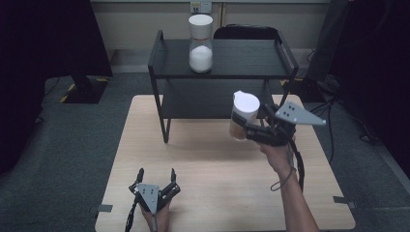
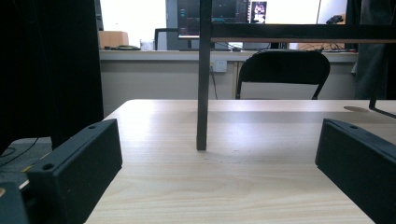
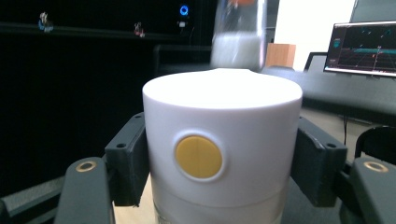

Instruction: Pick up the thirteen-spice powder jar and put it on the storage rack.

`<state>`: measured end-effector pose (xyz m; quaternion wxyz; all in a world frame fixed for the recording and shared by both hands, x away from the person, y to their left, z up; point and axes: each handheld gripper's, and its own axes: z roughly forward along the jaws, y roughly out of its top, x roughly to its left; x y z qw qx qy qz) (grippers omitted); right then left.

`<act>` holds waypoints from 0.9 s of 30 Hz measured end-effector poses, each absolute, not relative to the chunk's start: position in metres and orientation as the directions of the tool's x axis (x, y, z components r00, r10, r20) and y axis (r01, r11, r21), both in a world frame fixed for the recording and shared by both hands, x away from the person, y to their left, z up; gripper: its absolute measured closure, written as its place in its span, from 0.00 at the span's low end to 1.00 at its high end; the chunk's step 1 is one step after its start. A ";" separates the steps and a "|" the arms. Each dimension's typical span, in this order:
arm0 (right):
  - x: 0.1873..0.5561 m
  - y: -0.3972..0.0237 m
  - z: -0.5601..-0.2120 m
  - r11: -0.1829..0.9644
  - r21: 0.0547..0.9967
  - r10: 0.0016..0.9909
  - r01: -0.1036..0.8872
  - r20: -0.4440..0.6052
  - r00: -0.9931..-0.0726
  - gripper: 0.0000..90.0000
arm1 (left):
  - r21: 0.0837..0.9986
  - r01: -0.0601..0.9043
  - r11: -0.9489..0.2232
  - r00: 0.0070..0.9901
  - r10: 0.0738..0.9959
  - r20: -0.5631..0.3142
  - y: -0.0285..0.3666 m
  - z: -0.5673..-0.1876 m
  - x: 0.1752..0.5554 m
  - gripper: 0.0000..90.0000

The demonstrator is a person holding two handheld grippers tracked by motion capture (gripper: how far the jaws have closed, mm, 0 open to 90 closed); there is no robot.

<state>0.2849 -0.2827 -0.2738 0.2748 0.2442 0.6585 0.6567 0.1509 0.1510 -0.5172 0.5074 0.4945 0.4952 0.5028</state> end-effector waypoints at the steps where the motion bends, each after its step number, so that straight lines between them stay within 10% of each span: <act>1: 0.289 -0.282 -0.267 0.013 0.999 0.683 -0.038 -0.037 -0.729 0.34 | 1.000 -0.020 0.005 0.004 1.000 -0.005 0.151 -0.517 0.151 0.00; 16: 0.322 -0.243 -0.169 -0.023 0.999 0.791 -0.026 0.002 -0.611 0.34 | 1.000 -0.018 0.008 0.004 1.000 -0.008 0.151 -0.517 0.151 0.00; 27: 0.345 -0.194 -0.166 -0.025 1.000 0.910 -0.013 0.017 -0.415 0.34 | 1.000 -0.017 0.009 0.006 1.000 -0.009 0.152 -0.517 0.151 0.00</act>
